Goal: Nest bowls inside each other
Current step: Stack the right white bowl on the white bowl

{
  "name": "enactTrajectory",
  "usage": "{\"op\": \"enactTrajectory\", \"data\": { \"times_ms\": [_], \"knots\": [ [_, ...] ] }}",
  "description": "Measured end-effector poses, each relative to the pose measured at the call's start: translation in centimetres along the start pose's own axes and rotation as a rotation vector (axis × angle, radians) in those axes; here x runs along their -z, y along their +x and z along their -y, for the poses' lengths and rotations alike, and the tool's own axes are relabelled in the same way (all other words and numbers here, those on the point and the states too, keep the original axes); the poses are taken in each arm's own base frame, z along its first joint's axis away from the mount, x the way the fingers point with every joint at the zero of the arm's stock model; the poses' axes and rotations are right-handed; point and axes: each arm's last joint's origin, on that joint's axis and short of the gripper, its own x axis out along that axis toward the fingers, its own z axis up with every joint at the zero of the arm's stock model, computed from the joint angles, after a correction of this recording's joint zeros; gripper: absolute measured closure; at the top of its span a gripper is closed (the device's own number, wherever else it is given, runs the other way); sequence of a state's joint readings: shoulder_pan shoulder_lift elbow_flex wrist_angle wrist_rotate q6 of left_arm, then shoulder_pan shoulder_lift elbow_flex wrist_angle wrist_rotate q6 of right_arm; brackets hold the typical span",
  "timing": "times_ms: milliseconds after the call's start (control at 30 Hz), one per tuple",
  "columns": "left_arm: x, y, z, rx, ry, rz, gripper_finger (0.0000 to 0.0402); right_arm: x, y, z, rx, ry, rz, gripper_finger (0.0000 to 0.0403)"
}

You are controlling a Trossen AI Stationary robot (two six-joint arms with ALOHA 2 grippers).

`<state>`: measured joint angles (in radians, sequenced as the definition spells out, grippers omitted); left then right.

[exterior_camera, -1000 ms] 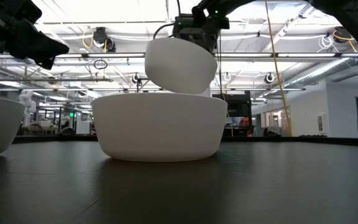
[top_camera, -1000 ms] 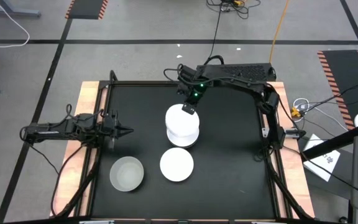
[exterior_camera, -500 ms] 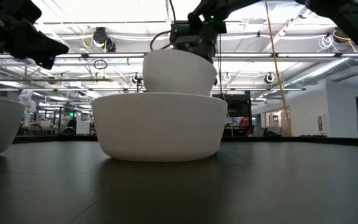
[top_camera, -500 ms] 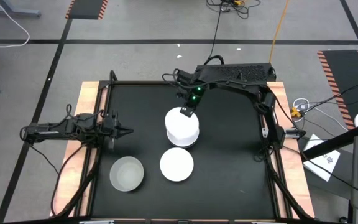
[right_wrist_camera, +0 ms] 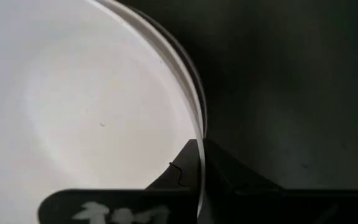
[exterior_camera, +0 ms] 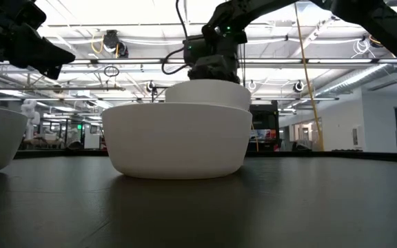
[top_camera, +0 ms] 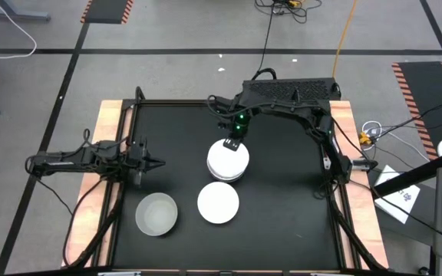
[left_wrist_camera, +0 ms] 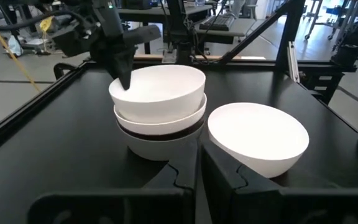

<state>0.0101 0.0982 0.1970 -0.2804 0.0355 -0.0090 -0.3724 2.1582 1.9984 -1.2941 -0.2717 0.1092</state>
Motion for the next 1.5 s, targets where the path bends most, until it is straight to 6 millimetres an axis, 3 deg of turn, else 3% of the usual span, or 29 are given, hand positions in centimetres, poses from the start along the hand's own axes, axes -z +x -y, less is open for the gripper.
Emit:
{"op": "enactTrajectory", "data": {
  "times_ms": [567, 1500],
  "knots": [
    [0.0, 0.0, 0.0, 0.001, 0.005, 0.001, 0.0378, -0.2, 0.5, -1.5, 0.114, -0.041, 0.043, 0.0403],
    [0.0, 0.0, 0.0, 0.017, 0.005, -0.001, 0.0378, -0.1, 0.7, -1.8, 0.052, -0.021, 0.023, 0.0403]
  ]
}}
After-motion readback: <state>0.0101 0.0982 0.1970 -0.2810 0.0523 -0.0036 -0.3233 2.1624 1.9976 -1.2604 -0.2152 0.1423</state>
